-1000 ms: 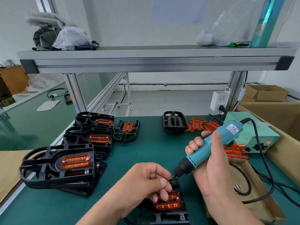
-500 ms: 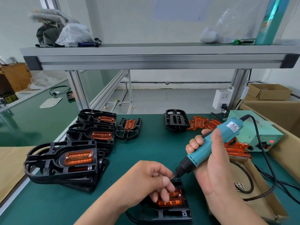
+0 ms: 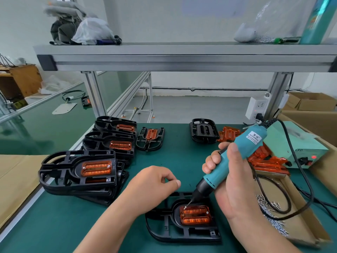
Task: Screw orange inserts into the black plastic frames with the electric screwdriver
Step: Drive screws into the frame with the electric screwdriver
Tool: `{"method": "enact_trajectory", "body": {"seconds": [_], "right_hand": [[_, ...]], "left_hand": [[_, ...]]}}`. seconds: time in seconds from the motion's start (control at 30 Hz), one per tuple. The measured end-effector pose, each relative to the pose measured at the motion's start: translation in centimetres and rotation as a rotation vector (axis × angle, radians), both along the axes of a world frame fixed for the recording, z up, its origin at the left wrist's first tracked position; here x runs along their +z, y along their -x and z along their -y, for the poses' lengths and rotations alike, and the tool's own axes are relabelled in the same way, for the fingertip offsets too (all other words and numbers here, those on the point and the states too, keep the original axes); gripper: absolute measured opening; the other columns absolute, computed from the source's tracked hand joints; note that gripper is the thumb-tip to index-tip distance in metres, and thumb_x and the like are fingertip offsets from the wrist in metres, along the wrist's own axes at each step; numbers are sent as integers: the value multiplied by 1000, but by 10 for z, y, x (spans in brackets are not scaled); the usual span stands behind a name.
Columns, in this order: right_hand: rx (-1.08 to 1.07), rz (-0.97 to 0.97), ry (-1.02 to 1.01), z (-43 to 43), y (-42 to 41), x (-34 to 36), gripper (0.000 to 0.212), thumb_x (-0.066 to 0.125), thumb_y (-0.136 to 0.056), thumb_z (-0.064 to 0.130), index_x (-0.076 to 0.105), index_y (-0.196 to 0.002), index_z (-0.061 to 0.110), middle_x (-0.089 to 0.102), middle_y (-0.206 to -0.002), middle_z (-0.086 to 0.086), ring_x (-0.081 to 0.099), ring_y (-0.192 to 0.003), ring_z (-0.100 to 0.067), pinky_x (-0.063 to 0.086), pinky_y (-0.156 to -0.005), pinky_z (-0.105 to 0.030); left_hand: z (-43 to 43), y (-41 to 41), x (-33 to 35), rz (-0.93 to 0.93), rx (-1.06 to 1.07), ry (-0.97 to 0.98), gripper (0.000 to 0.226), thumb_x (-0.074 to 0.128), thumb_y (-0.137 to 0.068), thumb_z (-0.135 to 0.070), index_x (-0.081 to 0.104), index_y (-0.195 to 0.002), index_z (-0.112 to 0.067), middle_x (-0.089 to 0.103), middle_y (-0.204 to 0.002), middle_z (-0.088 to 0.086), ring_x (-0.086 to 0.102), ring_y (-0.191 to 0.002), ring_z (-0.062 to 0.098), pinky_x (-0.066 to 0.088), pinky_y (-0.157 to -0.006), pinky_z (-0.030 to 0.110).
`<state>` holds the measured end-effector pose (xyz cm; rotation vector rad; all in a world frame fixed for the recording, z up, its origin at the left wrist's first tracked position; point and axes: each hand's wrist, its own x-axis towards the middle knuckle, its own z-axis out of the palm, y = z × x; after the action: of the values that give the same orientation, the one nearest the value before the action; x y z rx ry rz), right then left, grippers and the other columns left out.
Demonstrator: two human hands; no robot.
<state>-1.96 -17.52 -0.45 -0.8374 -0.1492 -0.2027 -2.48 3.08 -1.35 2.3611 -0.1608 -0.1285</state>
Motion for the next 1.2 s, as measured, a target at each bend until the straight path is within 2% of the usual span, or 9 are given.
{"method": "enact_trajectory", "body": {"seconds": [0.1, 0.23, 0.33, 0.6, 0.7, 0.8, 0.9, 1.1, 1.2], "right_hand": [[17, 8, 19, -3, 2, -1, 37, 69, -92, 44, 54, -106, 13, 50, -75, -4, 51, -63, -17, 51, -60, -28], [18, 10, 33, -3, 2, -4, 30, 66, -95, 41, 55, -104, 14, 50, -74, -4, 51, -63, -18, 50, -60, -28], [29, 15, 47, -4, 2, -5, 27, 63, -97, 38, 55, -104, 14, 50, -75, -5, 51, -63, -18, 50, -60, -28], [62, 48, 83, -7, 4, -6, 26, 66, -97, 38, 57, -105, 15, 51, -74, -6, 51, -63, -20, 50, -60, -30], [80, 68, 111, -8, 5, -4, 37, 78, -89, 43, 59, -104, 16, 51, -74, -7, 51, -63, -20, 49, -60, -31], [105, 93, 137, -8, 6, -5, 37, 77, -88, 43, 59, -106, 15, 51, -75, -8, 51, -63, -21, 49, -61, -32], [155, 129, 169, -9, 7, -5, 54, 87, -83, 52, 57, -110, 15, 51, -77, -10, 52, -64, -23, 49, -63, -33], [222, 222, 350, -14, 10, -2, 49, 79, -92, 55, 59, -114, 17, 54, -77, -12, 52, -65, -29, 48, -65, -38], [247, 277, 442, -20, 14, 2, 42, 73, -97, 55, 60, -116, 19, 57, -76, -10, 54, -67, -29, 49, -68, -38]], "left_hand": [[3, 1, -1, 11, -18, -160, 29, 62, -84, -69, 72, -87, -42, 54, -54, -16, 48, -50, 4, 36, -55, 25], [5, 2, 1, 10, -15, -265, 34, 65, -79, -74, 72, -86, -42, 59, -56, -18, 52, -52, 1, 37, -55, 25], [6, 1, 1, 19, -5, -324, 39, 66, -78, -76, 73, -86, -38, 62, -59, -13, 56, -57, 2, 39, -57, 24], [6, 1, -1, -5, -30, -314, 37, 66, -82, -72, 75, -87, -36, 54, -49, -24, 51, -49, -3, 35, -52, 24], [6, 0, -2, 6, -31, -324, 36, 67, -82, -71, 74, -86, -36, 58, -53, -18, 52, -51, 1, 37, -54, 24], [6, 0, -4, 8, -40, -326, 37, 66, -82, -71, 74, -85, -35, 60, -57, -15, 53, -53, 2, 37, -54, 25], [6, -2, -5, 8, -38, -330, 38, 66, -81, -73, 73, -85, -36, 61, -59, -16, 54, -55, 0, 37, -54, 24], [6, -2, -7, 5, -40, -340, 41, 66, -80, -74, 72, -85, -34, 69, -69, -12, 59, -61, 2, 41, -56, 26], [6, -1, -5, 3, -58, -330, 41, 67, -82, -71, 67, -76, -30, 59, -58, -15, 51, -53, 4, 38, -55, 27]]}}
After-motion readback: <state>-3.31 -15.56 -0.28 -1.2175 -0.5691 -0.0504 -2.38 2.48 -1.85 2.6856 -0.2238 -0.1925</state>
